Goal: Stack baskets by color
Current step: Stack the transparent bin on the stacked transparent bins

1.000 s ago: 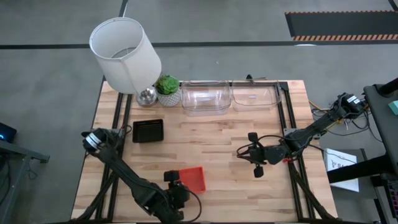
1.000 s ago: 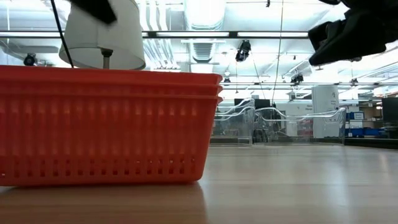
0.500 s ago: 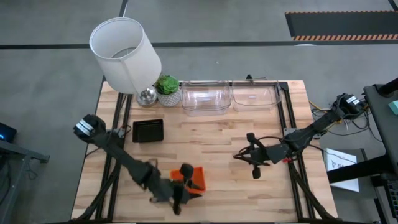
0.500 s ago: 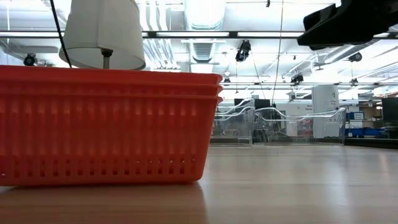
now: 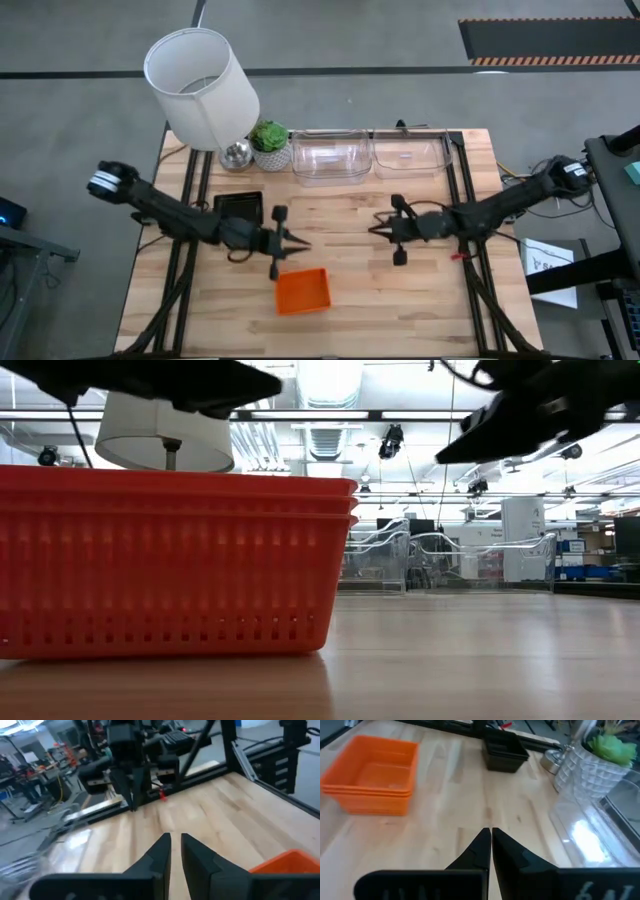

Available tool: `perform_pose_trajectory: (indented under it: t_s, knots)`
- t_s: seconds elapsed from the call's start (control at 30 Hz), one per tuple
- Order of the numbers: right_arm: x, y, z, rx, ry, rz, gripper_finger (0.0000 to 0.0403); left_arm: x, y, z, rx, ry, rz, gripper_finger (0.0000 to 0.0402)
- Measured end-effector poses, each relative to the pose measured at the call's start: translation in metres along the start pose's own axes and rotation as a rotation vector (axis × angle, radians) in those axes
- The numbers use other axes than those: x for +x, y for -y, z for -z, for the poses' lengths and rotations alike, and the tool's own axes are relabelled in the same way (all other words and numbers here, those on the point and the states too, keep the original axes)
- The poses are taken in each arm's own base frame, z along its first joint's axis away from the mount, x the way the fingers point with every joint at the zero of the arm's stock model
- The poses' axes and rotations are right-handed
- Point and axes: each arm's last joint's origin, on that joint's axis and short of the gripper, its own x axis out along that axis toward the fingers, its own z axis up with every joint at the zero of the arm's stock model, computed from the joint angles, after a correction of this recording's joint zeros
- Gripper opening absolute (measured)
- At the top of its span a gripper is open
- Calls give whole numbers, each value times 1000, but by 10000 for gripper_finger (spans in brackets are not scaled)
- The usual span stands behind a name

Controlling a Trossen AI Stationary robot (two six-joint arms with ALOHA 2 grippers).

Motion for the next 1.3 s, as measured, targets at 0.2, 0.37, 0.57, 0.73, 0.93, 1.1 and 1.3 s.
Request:
perform_pose_trajectory:
  t_s: [0.2,0.37,0.57,0.73,0.93,1.1,1.3]
  knots:
    - [8,48,-9,49,-23,24,9,-40,-27,6,-4,69,-56,19]
    - [6,84,-23,66,-57,145,9,-70,-35,9,-25,145,-103,19]
    - [-3,115,-42,80,-127,233,9,-92,-41,8,-49,211,-177,19]
    - [-24,142,-50,220,-313,279,18,-101,-43,13,-57,215,-238,19]
    - [-49,167,-30,266,-555,237,88,-104,-42,20,-55,204,-240,19]
    - [-54,181,-6,285,-659,173,155,-103,-42,19,-57,207,-247,19]
    - [-41,184,21,211,-759,104,190,-106,-45,15,-80,248,-300,19]
